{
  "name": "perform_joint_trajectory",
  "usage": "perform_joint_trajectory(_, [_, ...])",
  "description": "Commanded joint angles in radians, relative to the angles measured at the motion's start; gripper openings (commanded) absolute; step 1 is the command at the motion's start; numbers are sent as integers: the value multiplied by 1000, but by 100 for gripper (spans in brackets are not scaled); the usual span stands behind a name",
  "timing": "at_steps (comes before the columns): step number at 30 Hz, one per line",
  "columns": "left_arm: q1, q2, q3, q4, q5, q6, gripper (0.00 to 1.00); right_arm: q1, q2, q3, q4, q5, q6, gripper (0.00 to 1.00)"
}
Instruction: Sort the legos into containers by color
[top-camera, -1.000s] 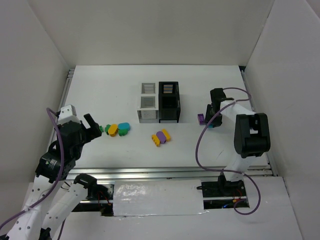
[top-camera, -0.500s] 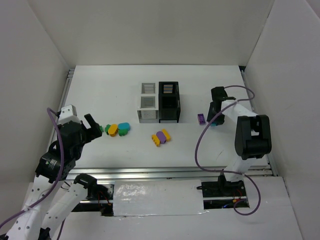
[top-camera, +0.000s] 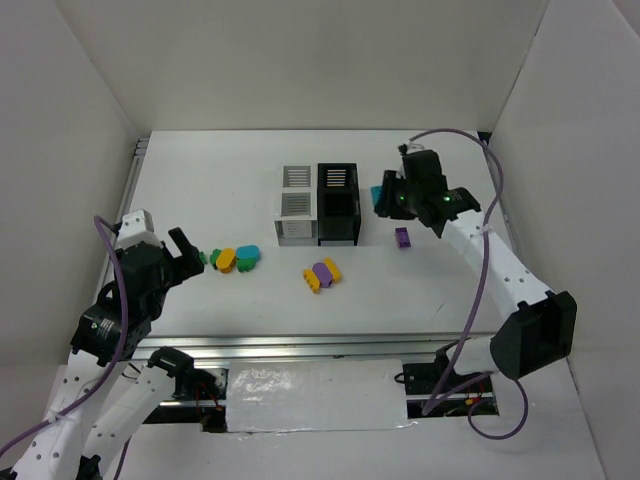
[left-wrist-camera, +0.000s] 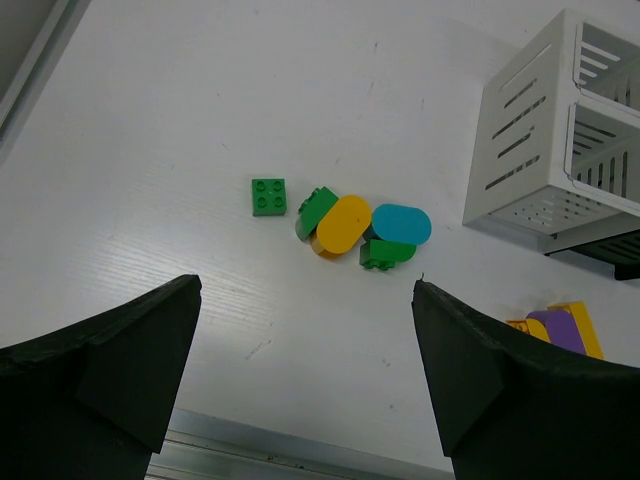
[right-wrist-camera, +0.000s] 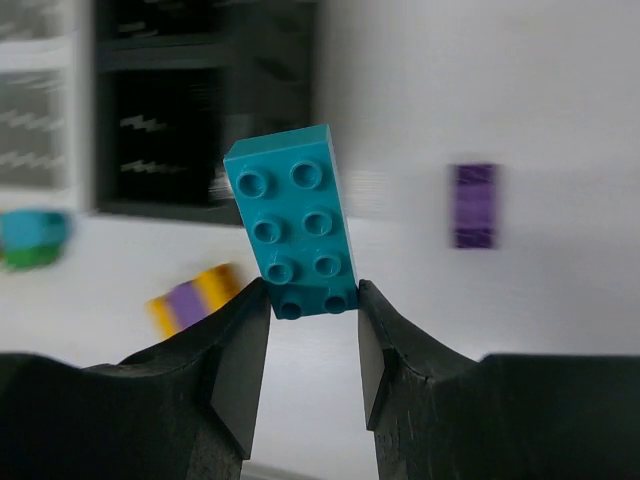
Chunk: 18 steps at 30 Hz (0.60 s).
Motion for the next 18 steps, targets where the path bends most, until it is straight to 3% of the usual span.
perform_joint_trajectory(1, [-4,-1,8,32,-18,3,99,140,32,142,1,-195,-1,0])
perform_joint_trajectory(8, [-6,-4,8,26,-38,-6,100,286,213,263,31,-57,64,0])
perform_joint_trajectory(18, [-6,10,8,25,-32,-1,99,304,364,368,-9,86,45,4])
